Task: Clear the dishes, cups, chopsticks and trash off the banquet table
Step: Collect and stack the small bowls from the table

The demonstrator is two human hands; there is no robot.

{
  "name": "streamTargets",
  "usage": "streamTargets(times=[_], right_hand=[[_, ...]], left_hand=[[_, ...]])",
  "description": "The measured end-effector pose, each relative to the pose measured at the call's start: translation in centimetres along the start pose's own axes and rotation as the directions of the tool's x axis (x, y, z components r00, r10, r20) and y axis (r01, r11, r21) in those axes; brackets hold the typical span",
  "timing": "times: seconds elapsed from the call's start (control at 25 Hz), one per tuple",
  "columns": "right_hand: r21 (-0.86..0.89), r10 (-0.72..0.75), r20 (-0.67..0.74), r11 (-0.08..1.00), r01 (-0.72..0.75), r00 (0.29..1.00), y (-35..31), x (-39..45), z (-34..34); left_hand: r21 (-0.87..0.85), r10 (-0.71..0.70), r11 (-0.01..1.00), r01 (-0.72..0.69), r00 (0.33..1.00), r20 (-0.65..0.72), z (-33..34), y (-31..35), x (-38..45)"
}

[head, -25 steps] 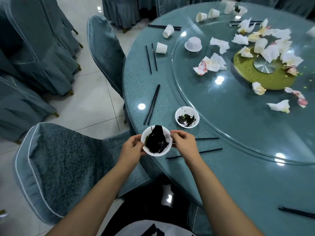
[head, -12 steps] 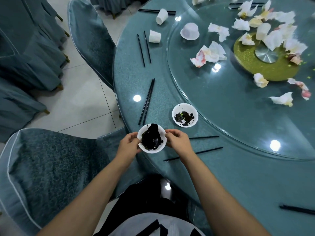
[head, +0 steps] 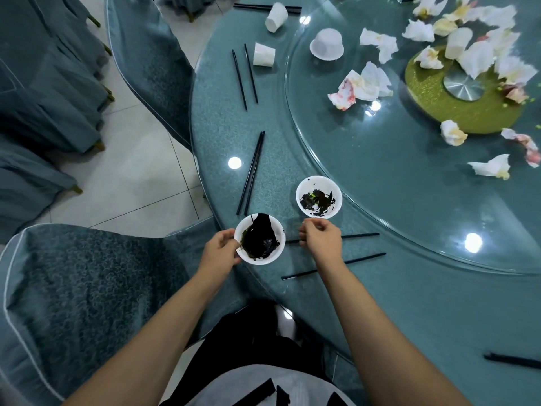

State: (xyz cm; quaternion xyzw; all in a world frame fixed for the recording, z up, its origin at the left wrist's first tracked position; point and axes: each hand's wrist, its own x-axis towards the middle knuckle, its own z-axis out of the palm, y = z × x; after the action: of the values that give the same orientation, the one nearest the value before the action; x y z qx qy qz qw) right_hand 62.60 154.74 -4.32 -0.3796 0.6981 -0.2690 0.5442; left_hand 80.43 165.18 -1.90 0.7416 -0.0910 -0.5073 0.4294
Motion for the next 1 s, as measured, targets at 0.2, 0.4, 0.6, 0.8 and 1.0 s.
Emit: streamTargets(times=[0.2, 0.4, 0.6, 0.8, 1.0], right_hand=[[0.268, 0.21, -0.194, 0.951, -0.154, 0.958, -0.8, 1.8, -1.4], [0.346, 0.256, -0.184, 0.921, -0.182, 0.949, -1.8, 2.6, -1.2], [0.338, 0.25, -0.138, 0.922, -0.191, 0.958, -1.5, 2.5, -1.0], [0.307, 0.072, -0.011, 0.95, -0.065, 0.997, -1.5, 0.8, -0.9], [0.165, -0.083, 0.214, 0.985, 0.048, 0.973, -1.8, -0.8, -0.6]], left_hand=[[0.013, 0.007, 1.0, -0.007, 1.0, 0.005, -0.2, 0.0, -0.2], [0.01, 0.014, 1.0, -0.015, 1.0, 0.014, -0.4, -0.3, -0.3], [0.011, 0.021, 1.0, -0.021, 0.999, 0.027, -0.5, -0.6, -0.4], [0.014, 0.021, 1.0, -0.022, 0.999, 0.026, -0.5, -0.6, -0.2], [-0.007, 0.021, 1.0, -0.021, 0.999, 0.025, -0.1, -0.4, -0.3]])
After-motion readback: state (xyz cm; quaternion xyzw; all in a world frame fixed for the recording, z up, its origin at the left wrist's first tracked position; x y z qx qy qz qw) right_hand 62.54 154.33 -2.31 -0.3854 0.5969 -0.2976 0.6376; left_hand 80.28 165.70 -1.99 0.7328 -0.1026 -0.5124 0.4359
